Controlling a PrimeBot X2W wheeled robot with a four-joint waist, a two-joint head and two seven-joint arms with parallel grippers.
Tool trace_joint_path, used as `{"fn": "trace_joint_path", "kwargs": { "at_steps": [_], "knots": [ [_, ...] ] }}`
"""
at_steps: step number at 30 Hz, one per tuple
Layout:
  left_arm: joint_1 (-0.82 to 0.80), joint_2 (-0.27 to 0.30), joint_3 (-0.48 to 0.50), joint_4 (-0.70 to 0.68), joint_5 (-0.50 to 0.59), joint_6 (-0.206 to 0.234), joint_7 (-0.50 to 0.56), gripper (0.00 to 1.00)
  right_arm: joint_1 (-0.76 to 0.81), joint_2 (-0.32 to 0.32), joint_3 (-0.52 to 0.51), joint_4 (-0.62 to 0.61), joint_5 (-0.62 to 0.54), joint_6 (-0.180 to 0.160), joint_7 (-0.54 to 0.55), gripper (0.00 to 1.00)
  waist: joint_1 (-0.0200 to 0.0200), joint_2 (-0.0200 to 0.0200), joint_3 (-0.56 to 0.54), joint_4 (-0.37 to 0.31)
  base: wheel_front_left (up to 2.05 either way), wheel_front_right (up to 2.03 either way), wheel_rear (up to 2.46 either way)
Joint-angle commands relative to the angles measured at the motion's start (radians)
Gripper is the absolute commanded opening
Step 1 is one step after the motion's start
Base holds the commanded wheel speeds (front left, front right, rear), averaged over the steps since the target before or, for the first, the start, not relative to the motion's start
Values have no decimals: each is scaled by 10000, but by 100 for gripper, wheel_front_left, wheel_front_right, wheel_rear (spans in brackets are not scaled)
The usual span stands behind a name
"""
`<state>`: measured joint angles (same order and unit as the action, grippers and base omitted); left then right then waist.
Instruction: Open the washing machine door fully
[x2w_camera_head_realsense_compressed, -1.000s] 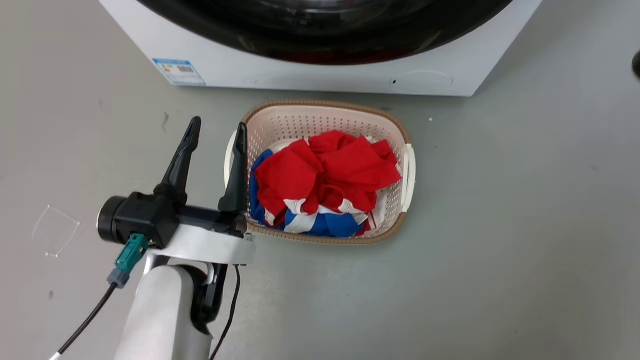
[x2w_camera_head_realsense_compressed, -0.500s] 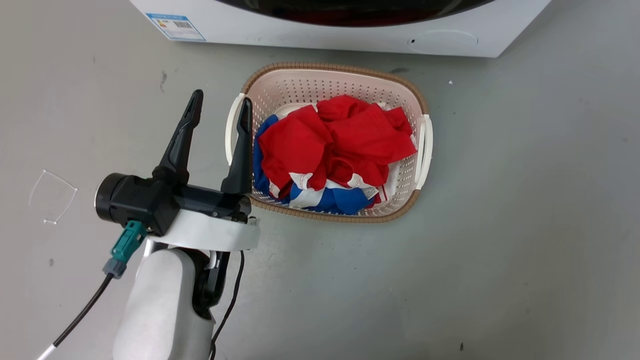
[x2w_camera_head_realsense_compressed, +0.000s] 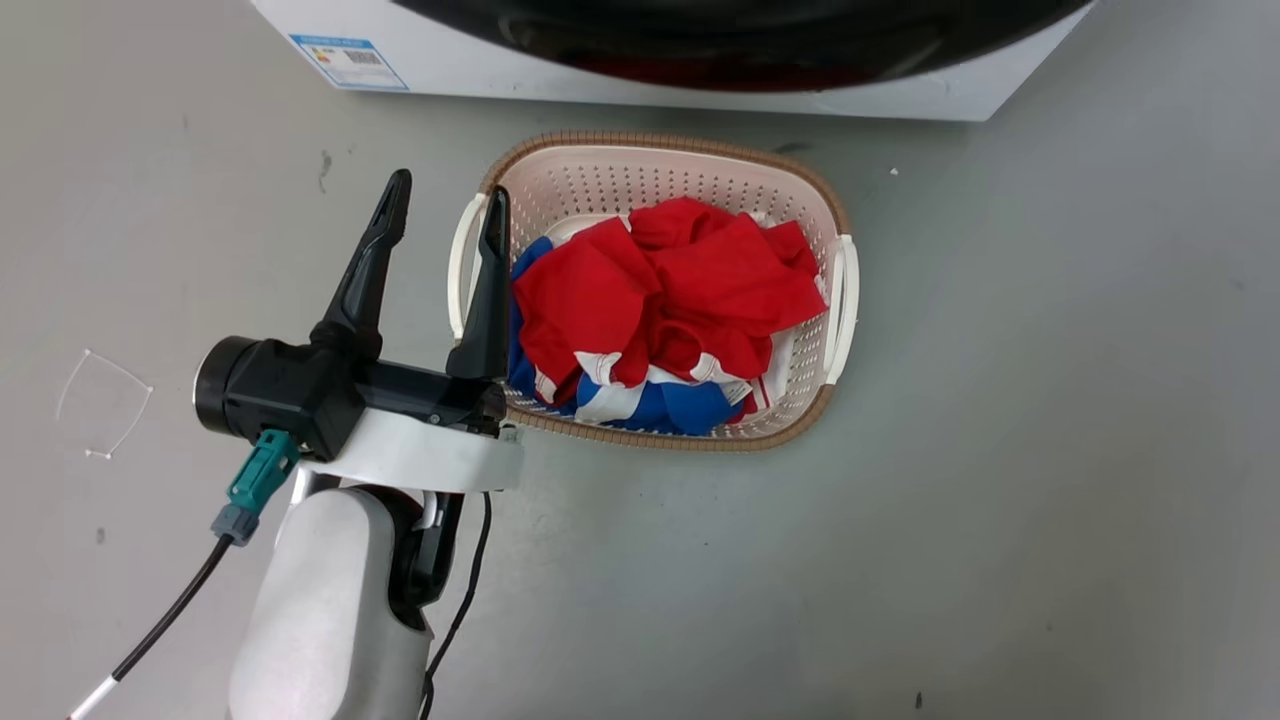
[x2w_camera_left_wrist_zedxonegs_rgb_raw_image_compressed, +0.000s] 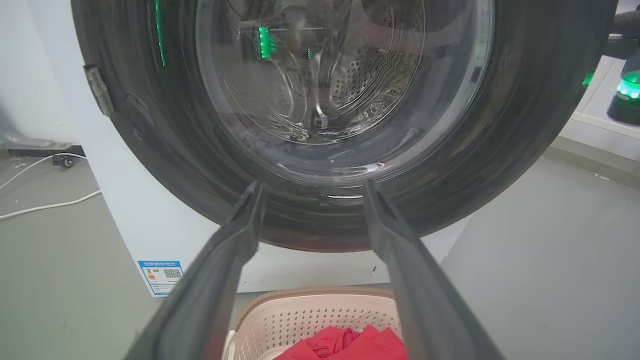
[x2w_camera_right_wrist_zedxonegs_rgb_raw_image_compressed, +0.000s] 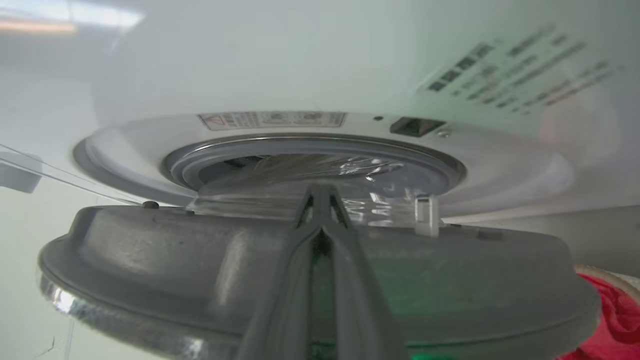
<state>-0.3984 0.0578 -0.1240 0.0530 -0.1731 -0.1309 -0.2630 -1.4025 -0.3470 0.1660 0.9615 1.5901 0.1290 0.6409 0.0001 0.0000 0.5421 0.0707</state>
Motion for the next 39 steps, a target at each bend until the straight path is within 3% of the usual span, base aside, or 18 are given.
{"fn": "trace_joint_path", "kwargs": {
  "at_steps": [1,12,27,39],
  "knots": [
    [25,23,18,21,-18,5,-26,100,255,185,70,-158,106,32,282,0,-1,0,-129,-47,0,0,0],
    [893,-14,-68,556,-68,5,-26,100,2499,380,253,-956,853,31,2064,0,-1,0,-1806,-304,0,0,0],
    [2318,-66,-200,1194,-207,4,-26,100,5468,1448,939,-2256,1355,31,2599,0,-1,0,-3894,-372,0,0,0],
    [2714,-76,-548,1598,-316,4,-26,100,6975,2281,1734,-3447,1728,31,2785,0,-1,0,-4570,-272,0,0,0]
  ]
}}
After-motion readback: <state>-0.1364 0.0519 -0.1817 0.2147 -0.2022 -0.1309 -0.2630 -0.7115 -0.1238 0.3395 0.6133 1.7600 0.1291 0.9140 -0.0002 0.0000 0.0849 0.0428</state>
